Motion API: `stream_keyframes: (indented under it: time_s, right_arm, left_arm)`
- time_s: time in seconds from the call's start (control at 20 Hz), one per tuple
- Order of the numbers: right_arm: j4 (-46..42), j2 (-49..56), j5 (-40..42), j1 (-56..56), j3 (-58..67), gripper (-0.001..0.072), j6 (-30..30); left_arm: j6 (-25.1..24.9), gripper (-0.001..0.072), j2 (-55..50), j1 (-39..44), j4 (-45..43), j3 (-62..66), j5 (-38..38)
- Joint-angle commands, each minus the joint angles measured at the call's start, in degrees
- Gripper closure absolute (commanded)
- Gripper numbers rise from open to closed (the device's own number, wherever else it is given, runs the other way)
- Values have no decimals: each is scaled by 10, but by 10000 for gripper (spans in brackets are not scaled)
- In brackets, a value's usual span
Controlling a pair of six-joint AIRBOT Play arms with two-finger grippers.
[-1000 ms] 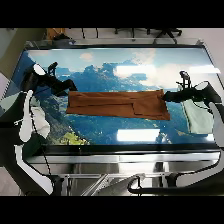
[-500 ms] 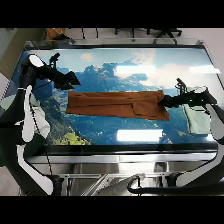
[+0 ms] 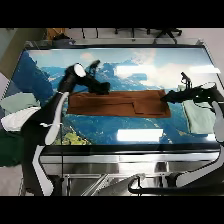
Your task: Fold the shirts.
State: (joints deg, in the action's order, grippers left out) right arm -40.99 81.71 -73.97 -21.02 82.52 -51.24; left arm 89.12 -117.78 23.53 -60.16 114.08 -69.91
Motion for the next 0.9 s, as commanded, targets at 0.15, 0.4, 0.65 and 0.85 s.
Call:
stream_keyframes:
  time_s: [0.15,0.4,0.65,0.85]
  right_arm:
    - [8,-77,-144,-33,132,699,-46]
    - [11,-94,-174,-32,187,699,-74]
    - [75,-94,-165,20,187,699,-86]
    - [74,-79,-69,205,187,698,-105]
  left_arm:
    - [45,696,-116,136,3,40,64]
    - [56,694,-112,136,132,56,114]
    - [-94,694,19,27,382,56,-4]
    - [-132,694,195,-88,418,18,-12]
